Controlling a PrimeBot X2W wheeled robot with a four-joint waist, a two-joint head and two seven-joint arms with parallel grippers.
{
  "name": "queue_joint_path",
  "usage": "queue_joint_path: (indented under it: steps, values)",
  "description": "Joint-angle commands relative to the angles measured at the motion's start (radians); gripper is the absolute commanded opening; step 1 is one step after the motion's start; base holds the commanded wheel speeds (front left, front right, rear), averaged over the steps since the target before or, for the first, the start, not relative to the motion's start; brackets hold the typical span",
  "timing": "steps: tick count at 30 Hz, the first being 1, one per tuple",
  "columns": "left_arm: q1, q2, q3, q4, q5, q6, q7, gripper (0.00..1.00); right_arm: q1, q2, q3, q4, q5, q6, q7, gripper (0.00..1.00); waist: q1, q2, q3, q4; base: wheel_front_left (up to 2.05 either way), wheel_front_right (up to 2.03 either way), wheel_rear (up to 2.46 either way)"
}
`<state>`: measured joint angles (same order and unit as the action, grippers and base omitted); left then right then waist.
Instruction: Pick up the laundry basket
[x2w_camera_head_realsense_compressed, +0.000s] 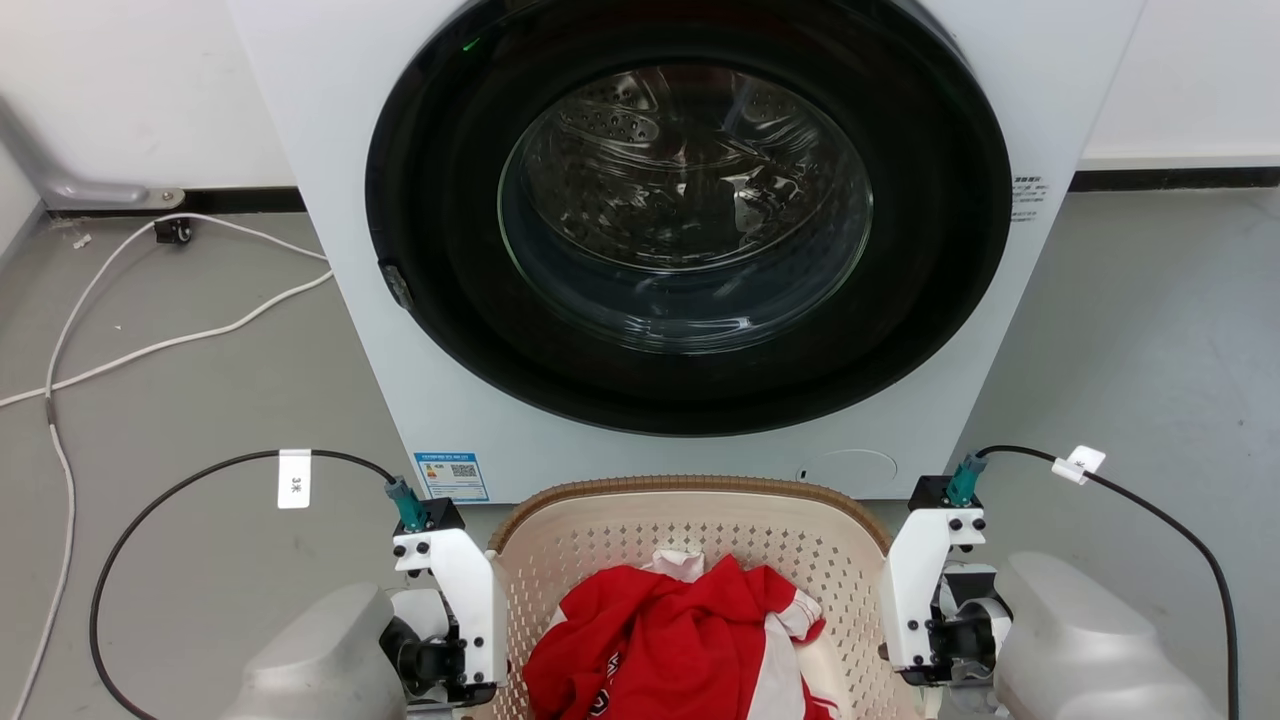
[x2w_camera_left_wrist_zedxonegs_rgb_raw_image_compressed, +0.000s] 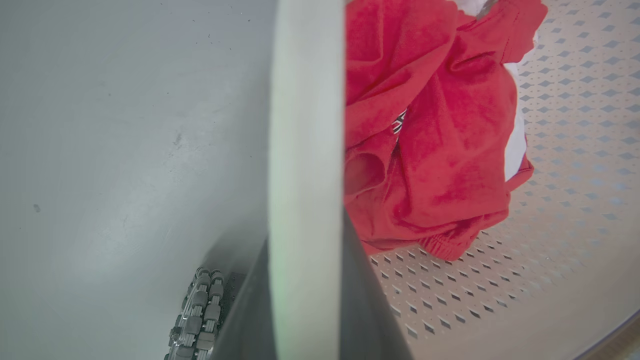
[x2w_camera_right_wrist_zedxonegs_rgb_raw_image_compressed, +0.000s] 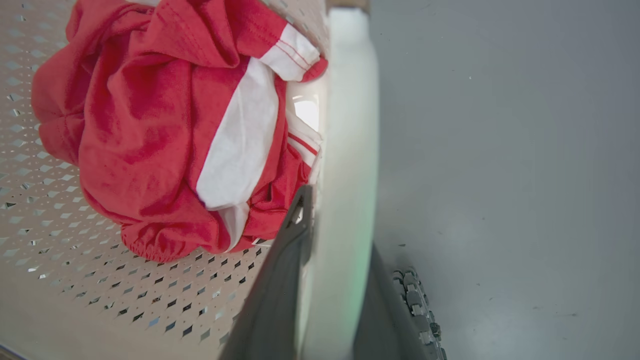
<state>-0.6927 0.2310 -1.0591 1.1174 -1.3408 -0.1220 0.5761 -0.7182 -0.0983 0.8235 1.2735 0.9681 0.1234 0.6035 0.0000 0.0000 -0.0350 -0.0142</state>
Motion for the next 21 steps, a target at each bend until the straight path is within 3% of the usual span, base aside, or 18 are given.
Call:
queue_joint_path:
  steps: [1, 21]
  values:
    - [-0.007, -0.03, 0.001, -0.021, -0.012, -0.015, -0.006, 0.0, -0.014, 0.034, 0.002, -0.011, 0.011, 0.013, -0.003, 0.0, 0.0, 0.0, 0.001, 0.0, 0.0, 0.0, 0.0]
    - [-0.01, -0.032, -0.021, -0.021, -0.036, -0.016, -0.016, 0.0, -0.017, 0.042, 0.019, -0.005, 0.033, 0.014, -0.003, 0.0, 0.0, 0.0, 0.004, 0.002, 0.0, 0.0, 0.0]
